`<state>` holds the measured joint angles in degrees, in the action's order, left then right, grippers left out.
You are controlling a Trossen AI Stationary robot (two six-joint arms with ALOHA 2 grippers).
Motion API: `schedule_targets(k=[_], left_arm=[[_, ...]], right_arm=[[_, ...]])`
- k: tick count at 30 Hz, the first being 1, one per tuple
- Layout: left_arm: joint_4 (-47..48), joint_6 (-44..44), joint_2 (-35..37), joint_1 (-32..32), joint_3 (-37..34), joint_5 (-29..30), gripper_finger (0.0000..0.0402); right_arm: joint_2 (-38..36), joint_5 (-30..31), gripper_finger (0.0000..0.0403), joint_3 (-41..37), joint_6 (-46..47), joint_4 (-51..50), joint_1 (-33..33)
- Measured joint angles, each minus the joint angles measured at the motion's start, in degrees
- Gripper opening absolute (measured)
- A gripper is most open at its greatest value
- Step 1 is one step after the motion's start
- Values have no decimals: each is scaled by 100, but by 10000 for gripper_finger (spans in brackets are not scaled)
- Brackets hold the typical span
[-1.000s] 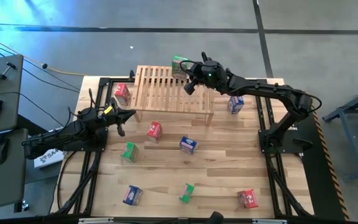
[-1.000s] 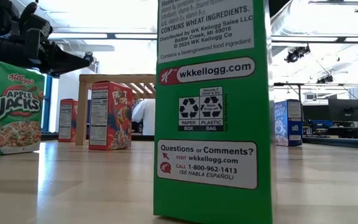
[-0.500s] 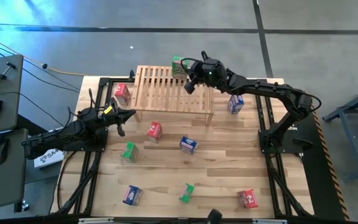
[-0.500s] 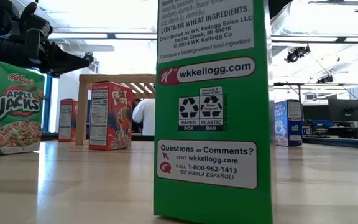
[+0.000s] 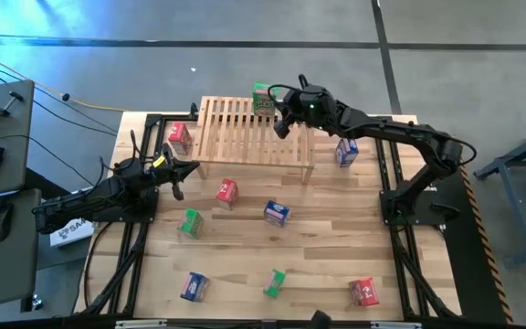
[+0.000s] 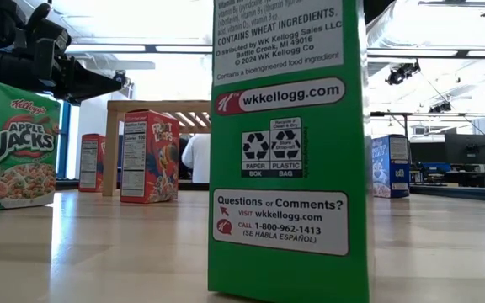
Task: Stack cereal on shelf
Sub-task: Put the top right green cereal box on the shelf, then put the top right blue cereal box on the shelf
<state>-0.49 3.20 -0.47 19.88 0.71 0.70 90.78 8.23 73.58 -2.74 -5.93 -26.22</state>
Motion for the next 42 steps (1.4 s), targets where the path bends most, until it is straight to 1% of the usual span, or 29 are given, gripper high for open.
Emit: schedule_targets(k=[1, 3, 6, 8, 10, 12, 15, 18, 22, 26, 31, 37, 42], left_arm=[[2, 0, 0, 0, 0, -1, 0], [0, 0, 0, 0, 0, 1, 0], [0, 0, 0, 0, 0, 1, 0], [1, 0, 0, 0, 0, 0, 0], [0, 0, 0, 1, 0, 1, 0], [0, 0, 0, 0, 0, -1, 0], [0, 0, 0, 0, 0, 1, 0], [0, 0, 0, 0, 0, -1, 0], [0, 0, 0, 0, 0, 1, 0], [0, 0, 0, 0, 0, 1, 0], [0, 0, 0, 0, 0, 1, 0], [0, 0, 0, 0, 0, -1, 0], [0, 1, 0, 0, 0, 0, 0]], right_arm=[[-92, -119, 3, 89, 46, -434, 0], [-273, -131, 13, 374, 184, -1483, 52], [-501, -6, 47, 925, 489, -3369, 232], [-600, 164, 80, 1227, 963, -4498, 373], [-712, 351, 118, 1377, 1475, -5403, 480], [-858, 608, 158, 1338, 1961, -6097, 514], [-1109, 730, 212, 1060, 2657, -6785, 447], [-1427, 788, 252, 627, 3311, -6840, 327], [-1710, 788, 279, -69, 3862, -6571, 103], [-1762, 801, 282, -675, 4164, -6187, -152], [-1761, 1021, 282, -1198, 4389, -5764, -501], [-1761, 619, 282, -1704, 4306, -4910, -826], [-1770, 698, 282, -1950, 4426, -4834, -1032]])
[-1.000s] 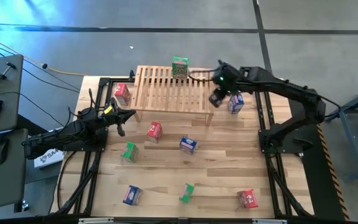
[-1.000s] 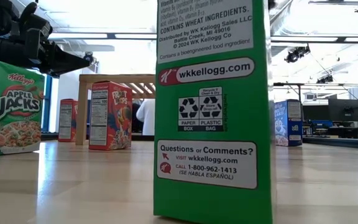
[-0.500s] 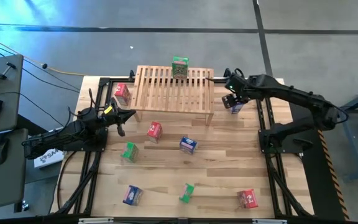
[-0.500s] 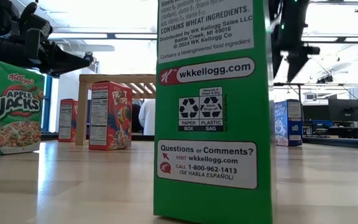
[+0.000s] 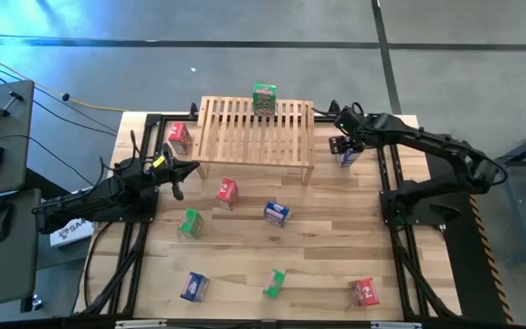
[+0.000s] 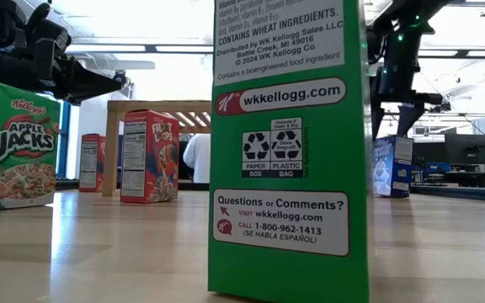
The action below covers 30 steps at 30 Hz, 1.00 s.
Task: Stack cereal on shelf
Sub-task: Put the top right blue cereal box on the shelf
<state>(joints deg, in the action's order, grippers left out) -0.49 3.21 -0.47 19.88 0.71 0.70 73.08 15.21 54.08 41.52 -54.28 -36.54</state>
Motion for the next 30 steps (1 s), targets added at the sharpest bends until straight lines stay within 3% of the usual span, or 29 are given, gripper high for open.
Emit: schedule_targets(k=[12, 18, 30], left_arm=[[0, -1, 0, 0, 0, 1, 0], [0, -1, 0, 0, 0, 0, 0], [0, -1, 0, 0, 0, -1, 0]], right_arm=[[0, -147, 282, -35, -103, 275, 2], [11, -217, 288, 352, -99, 17, 68], [233, 91, 303, 499, 88, -232, 53]])
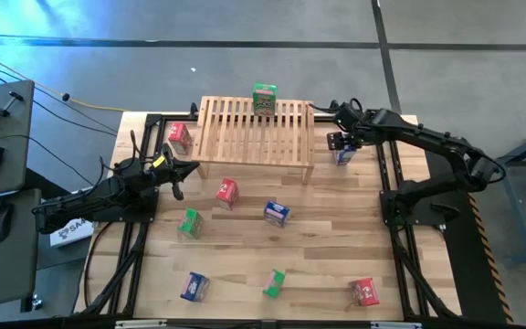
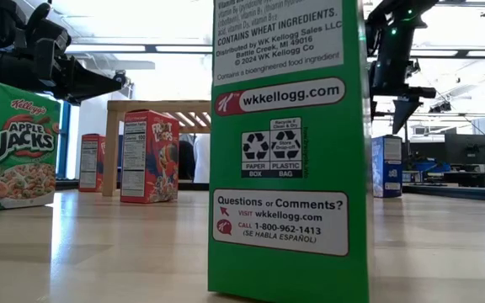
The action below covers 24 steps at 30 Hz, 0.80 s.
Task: Stack cereal on shelf
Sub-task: Put the top right blue cereal box on the shelf
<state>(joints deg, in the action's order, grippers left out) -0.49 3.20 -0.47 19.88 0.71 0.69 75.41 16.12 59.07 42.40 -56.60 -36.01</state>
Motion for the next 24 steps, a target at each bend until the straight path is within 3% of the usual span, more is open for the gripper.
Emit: schedule_targets(k=[12, 24], left_arm=[[0, 0, 0, 0, 0, 1, 0], [0, 0, 1, 0, 0, 1, 0]], right_arm=[[795, 30, 294, 0, -132, 140, 0], [825, -264, 191, 0, -390, 506, 0]])
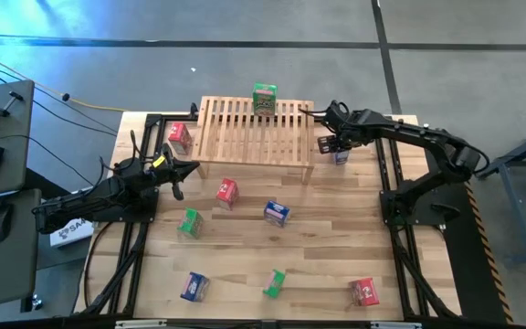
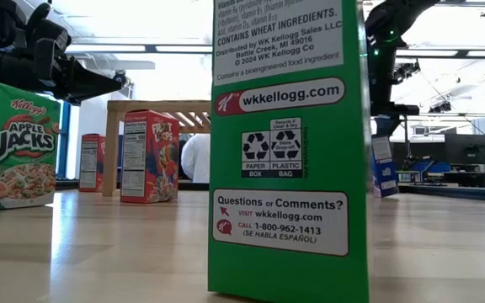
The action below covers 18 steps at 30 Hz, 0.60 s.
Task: Stack cereal on shelf
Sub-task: Put the top right blue cereal box on the shelf
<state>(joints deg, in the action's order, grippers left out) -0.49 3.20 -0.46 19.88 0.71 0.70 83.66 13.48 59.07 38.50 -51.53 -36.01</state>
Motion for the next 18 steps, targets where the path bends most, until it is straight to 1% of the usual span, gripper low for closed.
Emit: schedule_targets(k=[5, 12, 15, 18], left_arm=[[0, 0, -1, 0, 0, -1, 0], [0, 0, -1, 0, 0, 1, 0], [0, 0, -1, 0, 0, 1, 0], [0, 0, 1, 0, 0, 0, 0]], right_arm=[[-77, -22, 172, 2, -152, -2, 0], [-494, -22, 170, 14, -297, -47, 0], [-689, 21, 170, 234, -402, -344, 30], [-774, 315, 170, 673, -613, -773, 157]])
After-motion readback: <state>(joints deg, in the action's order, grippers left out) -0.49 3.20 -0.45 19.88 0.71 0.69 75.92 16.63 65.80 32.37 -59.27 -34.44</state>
